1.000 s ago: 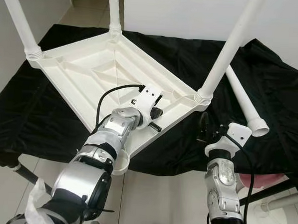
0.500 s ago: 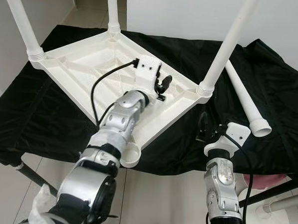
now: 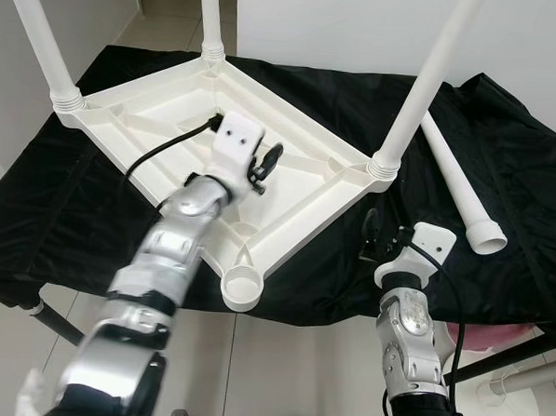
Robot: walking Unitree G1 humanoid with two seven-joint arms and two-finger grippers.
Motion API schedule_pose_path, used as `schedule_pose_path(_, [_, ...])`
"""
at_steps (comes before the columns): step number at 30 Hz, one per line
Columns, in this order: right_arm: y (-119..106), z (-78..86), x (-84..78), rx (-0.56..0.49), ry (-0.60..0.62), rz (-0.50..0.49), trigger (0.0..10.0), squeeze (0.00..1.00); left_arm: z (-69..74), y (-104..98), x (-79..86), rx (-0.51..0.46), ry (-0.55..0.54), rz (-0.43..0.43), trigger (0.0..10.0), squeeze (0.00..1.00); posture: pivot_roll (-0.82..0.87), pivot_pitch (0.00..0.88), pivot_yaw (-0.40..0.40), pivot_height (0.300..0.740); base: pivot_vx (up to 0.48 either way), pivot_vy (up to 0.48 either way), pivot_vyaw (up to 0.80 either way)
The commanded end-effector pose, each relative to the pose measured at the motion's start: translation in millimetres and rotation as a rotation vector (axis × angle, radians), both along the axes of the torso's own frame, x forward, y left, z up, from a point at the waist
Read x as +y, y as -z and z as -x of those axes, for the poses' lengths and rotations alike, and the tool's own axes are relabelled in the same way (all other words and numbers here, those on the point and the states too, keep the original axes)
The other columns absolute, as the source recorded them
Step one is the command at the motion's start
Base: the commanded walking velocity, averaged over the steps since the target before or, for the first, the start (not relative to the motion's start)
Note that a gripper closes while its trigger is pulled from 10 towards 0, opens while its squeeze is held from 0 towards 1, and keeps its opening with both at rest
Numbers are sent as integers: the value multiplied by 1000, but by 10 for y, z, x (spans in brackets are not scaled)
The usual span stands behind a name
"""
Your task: Building children table
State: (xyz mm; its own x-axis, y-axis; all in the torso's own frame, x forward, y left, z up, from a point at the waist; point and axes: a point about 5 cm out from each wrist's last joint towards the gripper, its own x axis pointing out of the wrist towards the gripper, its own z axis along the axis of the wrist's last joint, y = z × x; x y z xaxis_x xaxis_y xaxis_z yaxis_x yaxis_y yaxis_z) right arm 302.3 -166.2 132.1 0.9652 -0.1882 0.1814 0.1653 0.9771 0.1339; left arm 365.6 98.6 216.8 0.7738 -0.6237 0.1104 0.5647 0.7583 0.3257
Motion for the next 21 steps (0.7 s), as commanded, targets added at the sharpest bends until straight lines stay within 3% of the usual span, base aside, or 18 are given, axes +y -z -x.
schedule_pose_path(1, [56, -18, -21, 43, 13, 7, 10000, 0, 22, 0, 55, -23, 9, -44, 10000, 0, -5, 102, -19, 740, 0, 0, 0])
schedule_pose_path(5, [38, -64, -34, 50, 15, 7, 10000, 0, 31, 10, 210, -27, -1, -89, 10000, 0, 1, 104, -25, 740, 0, 0, 0])
schedule_pose_path(7, [-22, -155, -9, 42, -8, 37, 10000, 0, 76, 70, 449, -11, 9, -205, 10000, 0, 16, 102, -26, 740, 0, 0, 0])
schedule_pose_path(11, [-42, -193, 10, 39, -14, 41, 10000, 0, 91, 89, 544, -2, 7, -248, 10000, 0, 24, 101, -29, 740, 0, 0, 0])
schedule_pose_path(13, [-88, -252, 56, 29, -22, 36, 10000, 0, 102, 117, 712, 9, -7, -324, 10000, 0, 30, 101, -30, 740, 0, 0, 0])
schedule_pose_path(17, [-97, -260, 65, 28, -23, 34, 10000, 0, 106, 124, 745, 10, -7, -343, 10000, 0, 30, 101, -30, 740, 0, 0, 0])
schedule_pose_path(19, [-132, -309, 113, 22, -34, 26, 10000, 0, 135, 158, 919, 36, -20, -414, 10000, 0, 40, 102, -24, 740, 0, 0, 0])
schedule_pose_path(21, [-132, -309, 113, 22, -34, 26, 10000, 0, 135, 158, 919, 36, -20, -414, 10000, 0, 40, 102, -24, 740, 0, 0, 0])
